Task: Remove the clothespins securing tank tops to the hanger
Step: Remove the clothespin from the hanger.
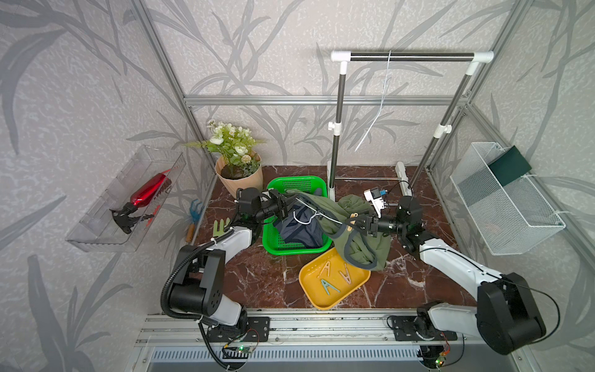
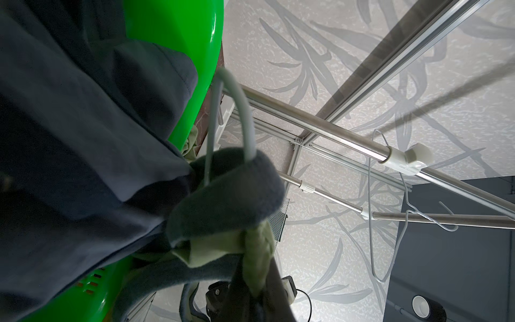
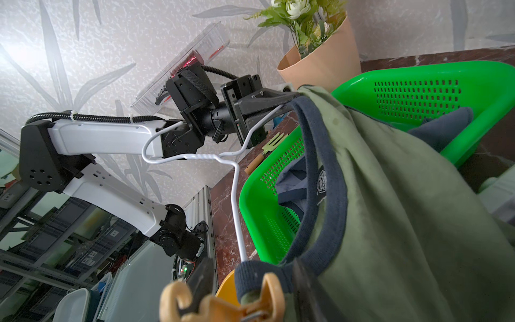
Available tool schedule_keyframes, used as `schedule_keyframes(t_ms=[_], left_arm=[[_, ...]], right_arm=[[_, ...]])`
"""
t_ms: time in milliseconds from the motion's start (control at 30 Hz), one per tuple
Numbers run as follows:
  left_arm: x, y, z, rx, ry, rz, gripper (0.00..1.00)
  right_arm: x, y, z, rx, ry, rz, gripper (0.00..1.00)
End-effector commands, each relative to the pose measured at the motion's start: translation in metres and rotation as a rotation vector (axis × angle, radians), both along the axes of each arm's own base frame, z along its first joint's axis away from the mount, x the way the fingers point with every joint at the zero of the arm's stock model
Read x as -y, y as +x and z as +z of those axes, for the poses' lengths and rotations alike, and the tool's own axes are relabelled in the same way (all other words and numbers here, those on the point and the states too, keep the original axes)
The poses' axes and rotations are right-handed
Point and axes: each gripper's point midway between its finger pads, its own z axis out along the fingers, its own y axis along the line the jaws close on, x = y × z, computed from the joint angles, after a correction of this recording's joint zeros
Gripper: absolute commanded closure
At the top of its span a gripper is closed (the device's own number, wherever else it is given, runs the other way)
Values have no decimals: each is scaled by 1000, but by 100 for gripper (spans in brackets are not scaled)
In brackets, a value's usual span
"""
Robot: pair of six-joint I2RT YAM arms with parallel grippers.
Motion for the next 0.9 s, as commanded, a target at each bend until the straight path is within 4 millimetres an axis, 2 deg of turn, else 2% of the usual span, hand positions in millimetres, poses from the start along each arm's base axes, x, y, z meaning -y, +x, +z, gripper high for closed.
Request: schedule_keyframes(t_ms=[0,233,367,533,633,767,867], left_arm=[[1,-2,8,7,-46,-22,100],[1,-1,4,2,-44,-22,100],[1,-2,3,1,-43,-21,100],[0,-1,2,-2,-40,-17,100],[-2,1,3,2,-38,-13,100],[-2,2,1,-1,-24,-10,100],[-3,3,1,-3,-21,-4,100]], right_arm=[[-3,1,22,77,34,17,60],[0,-2,27,93,26,3,81],[2,-4,29,102,14,-11,88],[7,-6,42,142,-19,-42,90],[12,-10,56,181,-46,-63,90],[18,-24,77,229,-82,-73,90],[21,-38,83,244,-117,-72,91]])
